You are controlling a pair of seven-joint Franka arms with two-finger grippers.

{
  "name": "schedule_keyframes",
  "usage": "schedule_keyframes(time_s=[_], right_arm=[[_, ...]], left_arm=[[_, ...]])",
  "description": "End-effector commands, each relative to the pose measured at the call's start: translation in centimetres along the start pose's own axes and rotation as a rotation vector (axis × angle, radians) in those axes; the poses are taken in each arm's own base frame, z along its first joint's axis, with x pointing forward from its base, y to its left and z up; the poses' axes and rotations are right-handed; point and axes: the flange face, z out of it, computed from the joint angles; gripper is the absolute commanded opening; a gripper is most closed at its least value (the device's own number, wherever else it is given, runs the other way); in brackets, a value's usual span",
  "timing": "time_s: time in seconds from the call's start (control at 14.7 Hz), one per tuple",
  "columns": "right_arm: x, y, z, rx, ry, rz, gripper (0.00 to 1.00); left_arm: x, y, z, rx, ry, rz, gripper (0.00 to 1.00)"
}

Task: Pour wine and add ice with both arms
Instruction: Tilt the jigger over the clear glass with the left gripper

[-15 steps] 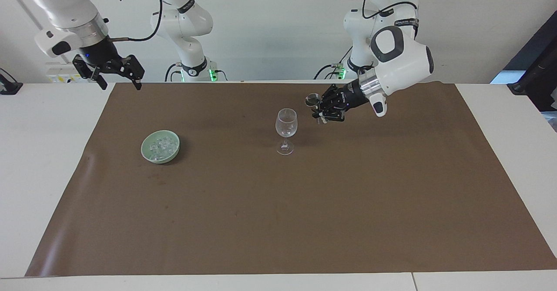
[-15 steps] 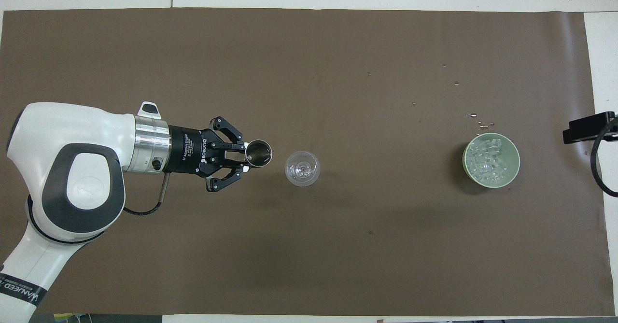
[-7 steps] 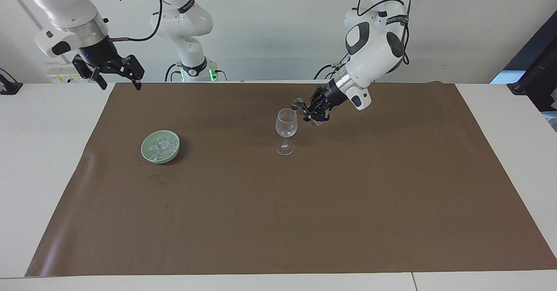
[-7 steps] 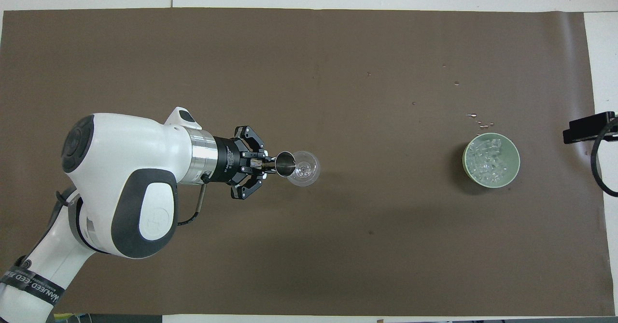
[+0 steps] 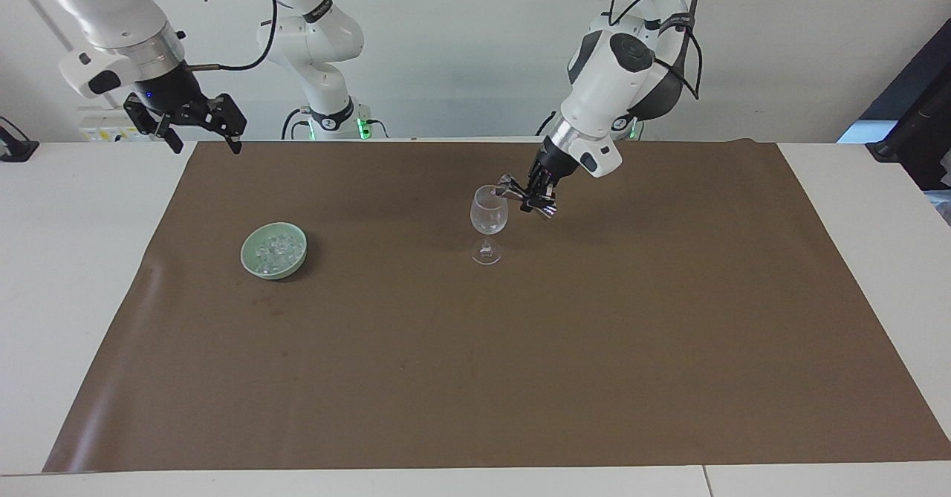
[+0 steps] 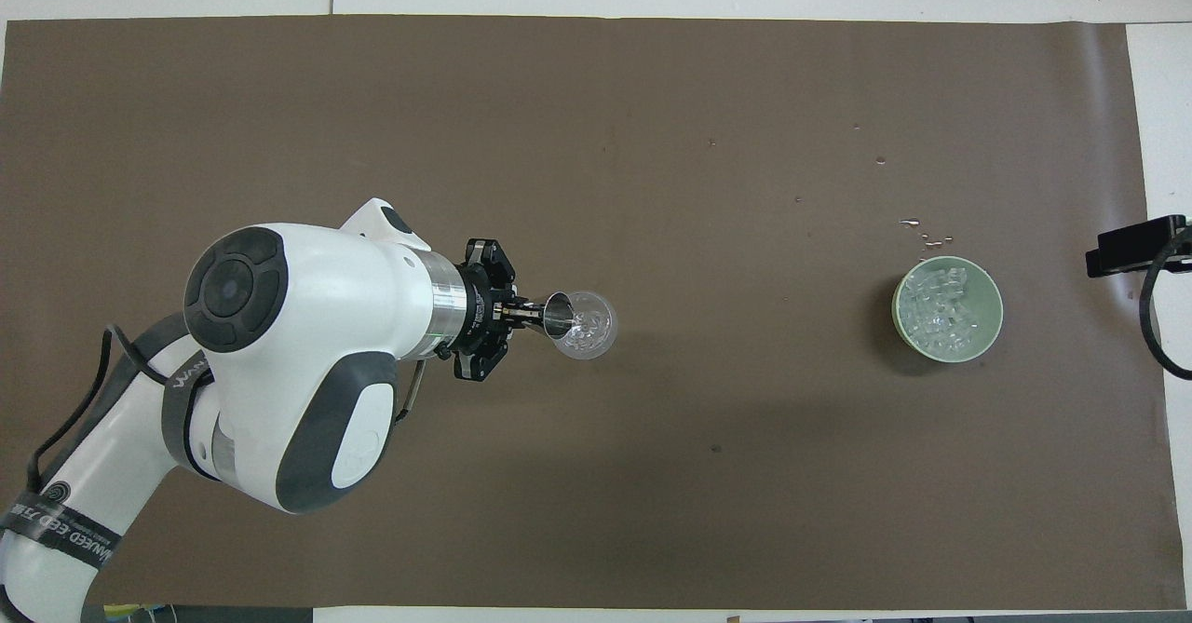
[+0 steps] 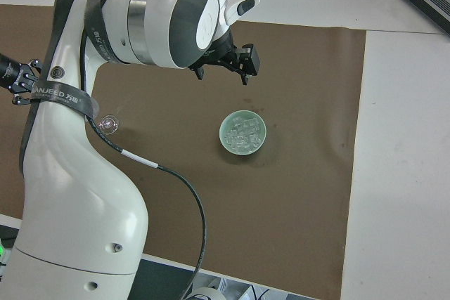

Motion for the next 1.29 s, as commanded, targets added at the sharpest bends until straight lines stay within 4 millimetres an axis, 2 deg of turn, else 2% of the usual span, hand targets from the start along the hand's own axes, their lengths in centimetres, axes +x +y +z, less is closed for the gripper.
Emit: schedule_keyframes(time_s=[0.0,0.27,0.41,0.68,0.88,0.95,1.22], right_arm=[[-0.4,0.4,0.0,0.015,-0.011,0.018,1.00],[-0.6,-0.2,-0.5,0.014,-0.003,0.001,1.00],[-1.2,-0.3,-1.2,0.018,0.011,-0.001,1.00],[-2.1,-0.3,1.2,0.029,-0.003,-0.007,1.00],[-3.0,-0.7,6.2,0.076,0.018,-0.008,1.00],[-3.2,-0.5,8.5,0.078,0.009,-0.004,1.00],[-3.1,0.3,15.1,0.088,0.022,-0.063,1.00]], left_arm=[[-1.9,0.0,0.0,-0.025,0.082,0.024,0.00],[-4.6,-1.0,-0.1,-0.081,0.223,0.088,0.00],[-5.1,-1.4,0.1,-0.076,0.274,0.131,0.00],[-6.3,-1.7,-0.8,-0.105,0.390,0.226,0.00],[-8.0,-2.7,-0.5,-0.132,0.440,0.283,0.00],[-8.4,-2.8,-0.5,-0.152,0.451,0.267,0.00],[-8.7,-3.1,-0.5,-0.171,0.488,0.286,0.00]])
